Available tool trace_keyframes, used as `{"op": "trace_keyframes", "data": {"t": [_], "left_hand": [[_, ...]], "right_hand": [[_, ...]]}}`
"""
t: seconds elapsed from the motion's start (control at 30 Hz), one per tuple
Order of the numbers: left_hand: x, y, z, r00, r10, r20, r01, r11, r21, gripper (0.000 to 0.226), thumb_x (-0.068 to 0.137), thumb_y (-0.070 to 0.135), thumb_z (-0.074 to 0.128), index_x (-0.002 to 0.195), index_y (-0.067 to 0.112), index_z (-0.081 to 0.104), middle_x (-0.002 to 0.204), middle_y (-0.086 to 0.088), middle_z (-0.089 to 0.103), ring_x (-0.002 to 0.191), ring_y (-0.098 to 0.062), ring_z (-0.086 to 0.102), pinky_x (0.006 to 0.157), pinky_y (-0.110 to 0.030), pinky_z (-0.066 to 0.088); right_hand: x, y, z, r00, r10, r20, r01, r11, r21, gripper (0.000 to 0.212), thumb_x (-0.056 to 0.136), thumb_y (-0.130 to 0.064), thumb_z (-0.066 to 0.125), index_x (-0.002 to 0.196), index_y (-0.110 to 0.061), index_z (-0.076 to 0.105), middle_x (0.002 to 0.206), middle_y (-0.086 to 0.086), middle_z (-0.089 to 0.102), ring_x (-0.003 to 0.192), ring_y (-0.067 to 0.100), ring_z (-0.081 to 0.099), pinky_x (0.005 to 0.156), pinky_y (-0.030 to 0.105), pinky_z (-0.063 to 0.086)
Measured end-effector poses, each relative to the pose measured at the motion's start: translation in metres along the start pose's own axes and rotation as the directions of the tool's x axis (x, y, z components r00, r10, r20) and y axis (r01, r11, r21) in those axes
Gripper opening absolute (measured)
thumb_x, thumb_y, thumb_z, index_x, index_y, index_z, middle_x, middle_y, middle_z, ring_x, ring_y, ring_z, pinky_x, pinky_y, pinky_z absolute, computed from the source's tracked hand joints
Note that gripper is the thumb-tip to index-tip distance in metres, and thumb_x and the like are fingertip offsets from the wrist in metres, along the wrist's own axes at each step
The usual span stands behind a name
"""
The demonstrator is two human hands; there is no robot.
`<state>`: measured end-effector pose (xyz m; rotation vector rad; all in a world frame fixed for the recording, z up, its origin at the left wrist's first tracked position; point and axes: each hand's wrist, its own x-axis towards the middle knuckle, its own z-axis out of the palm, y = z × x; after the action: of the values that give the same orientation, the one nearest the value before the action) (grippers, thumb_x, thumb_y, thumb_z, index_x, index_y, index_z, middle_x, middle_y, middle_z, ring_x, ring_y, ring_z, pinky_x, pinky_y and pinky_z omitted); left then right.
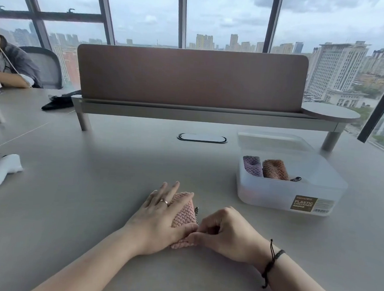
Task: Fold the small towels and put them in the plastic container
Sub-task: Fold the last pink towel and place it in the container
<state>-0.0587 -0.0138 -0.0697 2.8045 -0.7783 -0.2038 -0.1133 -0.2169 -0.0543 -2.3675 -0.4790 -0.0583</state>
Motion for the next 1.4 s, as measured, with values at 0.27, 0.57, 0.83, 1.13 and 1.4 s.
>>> {"op": "trace_keyframes", "data": {"t": [0.27, 0.57, 0.83, 1.13, 1.4], "left_hand": [[0.002, 0.006, -0.005, 0.823, -0.5, -0.27, 0.153, 0.652, -0.743, 0.065, 0.075, 0.063, 0.07, 0.129, 0.034, 0.048, 0.107, 0.005, 0.065, 0.104, -0.016, 0.064, 0.091, -0.034, 0.048], [0.007, 0.019, -0.014, 0.92, -0.388, 0.06, 0.283, 0.549, -0.786, 0.103, 0.036, 0.044, 0.091, 0.128, 0.036, 0.047, 0.113, -0.007, 0.069, 0.102, -0.024, 0.069, 0.097, -0.044, 0.053], [0.006, 0.037, -0.011, 0.978, -0.206, 0.038, 0.12, 0.404, -0.907, 0.066, 0.077, 0.005, 0.083, 0.131, 0.025, 0.052, 0.098, -0.02, 0.075, 0.097, -0.034, 0.072, 0.096, -0.051, 0.054], [0.03, 0.091, -0.014, 0.999, -0.037, -0.029, -0.019, 0.24, -0.971, 0.058, 0.08, 0.004, 0.077, 0.126, 0.029, 0.052, 0.093, -0.016, 0.077, 0.077, -0.027, 0.073, 0.063, -0.039, 0.058], [0.065, 0.105, 0.007, 0.975, -0.149, -0.165, -0.148, 0.118, -0.982, 0.077, 0.062, 0.064, 0.078, 0.118, 0.015, 0.06, 0.071, -0.016, 0.065, 0.057, -0.031, 0.063, 0.054, -0.036, 0.054]], "right_hand": [[-0.008, -0.001, 0.001, 0.999, -0.019, -0.025, 0.019, 1.0, 0.022, 0.051, 0.078, -0.059, 0.068, 0.079, -0.009, 0.073, 0.062, 0.014, 0.043, 0.054, 0.009, 0.026, 0.047, 0.023, 0.024], [-0.023, -0.002, 0.006, 0.999, -0.03, 0.025, 0.027, 0.995, 0.093, 0.04, 0.083, -0.045, 0.07, 0.061, -0.014, 0.059, 0.057, 0.008, 0.034, 0.055, 0.009, 0.025, 0.049, 0.025, 0.024], [-0.027, 0.005, 0.005, 0.916, 0.218, -0.338, -0.122, 0.951, 0.285, 0.032, 0.073, -0.056, 0.074, 0.075, -0.024, 0.07, 0.088, -0.007, 0.059, 0.072, 0.004, 0.059, 0.066, 0.019, 0.046], [-0.042, 0.016, -0.022, 0.848, 0.495, -0.192, -0.113, 0.521, 0.846, 0.044, 0.071, -0.021, 0.081, 0.105, -0.014, 0.053, 0.101, 0.026, 0.07, 0.08, 0.033, 0.07, 0.067, 0.045, 0.057], [-0.032, 0.021, -0.116, 0.819, 0.453, -0.352, -0.047, 0.665, 0.746, 0.038, 0.085, 0.007, 0.067, 0.101, -0.026, 0.06, 0.091, 0.025, 0.058, 0.077, 0.032, 0.059, 0.066, 0.044, 0.052]]}}
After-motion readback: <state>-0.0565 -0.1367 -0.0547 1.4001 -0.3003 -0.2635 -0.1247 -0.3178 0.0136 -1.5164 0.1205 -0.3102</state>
